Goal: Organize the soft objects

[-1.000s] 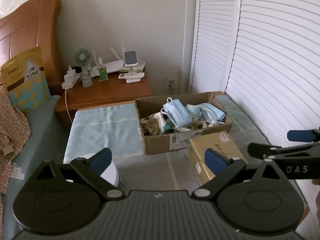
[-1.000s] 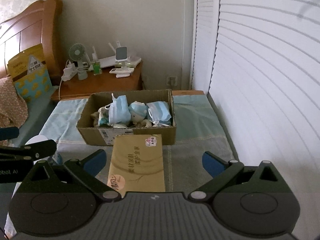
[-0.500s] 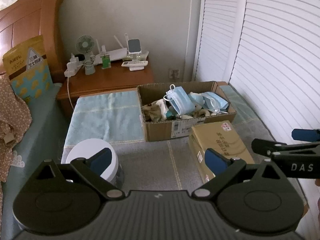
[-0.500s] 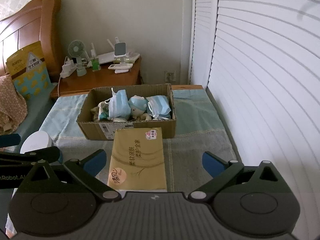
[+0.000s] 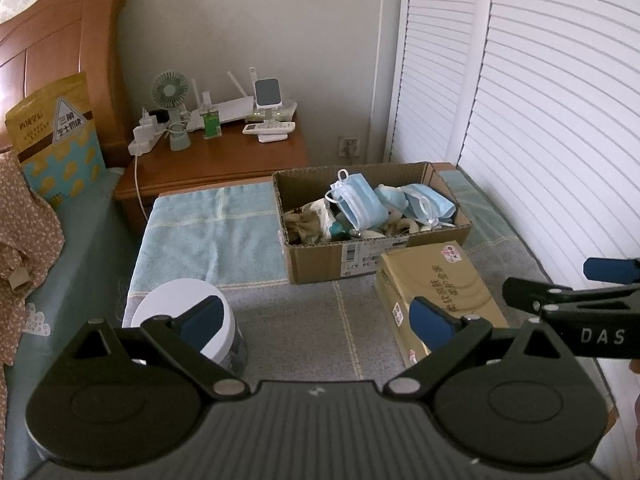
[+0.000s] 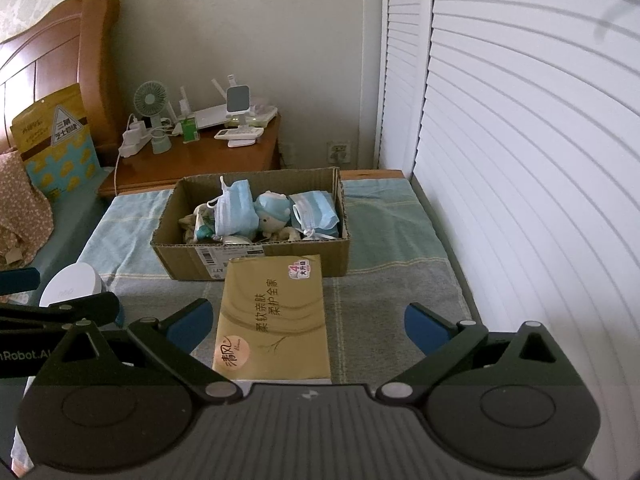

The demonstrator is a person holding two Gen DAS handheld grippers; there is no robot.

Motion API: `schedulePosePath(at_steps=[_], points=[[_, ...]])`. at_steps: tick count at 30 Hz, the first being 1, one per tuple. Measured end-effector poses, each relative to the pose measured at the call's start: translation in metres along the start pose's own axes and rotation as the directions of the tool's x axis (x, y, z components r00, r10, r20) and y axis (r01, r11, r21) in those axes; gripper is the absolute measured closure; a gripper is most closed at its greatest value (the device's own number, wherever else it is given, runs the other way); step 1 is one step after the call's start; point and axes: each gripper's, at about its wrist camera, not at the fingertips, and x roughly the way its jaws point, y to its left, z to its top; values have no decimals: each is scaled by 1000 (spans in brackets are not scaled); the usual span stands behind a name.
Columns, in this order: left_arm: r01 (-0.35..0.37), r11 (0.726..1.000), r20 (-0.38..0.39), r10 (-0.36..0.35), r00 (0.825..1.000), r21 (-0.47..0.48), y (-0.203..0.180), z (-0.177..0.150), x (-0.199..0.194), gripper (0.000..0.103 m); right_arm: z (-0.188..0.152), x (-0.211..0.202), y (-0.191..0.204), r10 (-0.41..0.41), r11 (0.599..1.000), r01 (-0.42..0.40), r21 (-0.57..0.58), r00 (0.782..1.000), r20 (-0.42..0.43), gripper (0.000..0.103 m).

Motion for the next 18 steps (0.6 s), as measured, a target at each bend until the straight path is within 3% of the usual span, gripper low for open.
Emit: schedulePosePath(at_steps=[18], points=[[0, 1000, 1, 0, 1000, 2, -2, 2, -3, 4, 0, -3, -1, -1, 1000, 1, 0, 1000, 8, 0]])
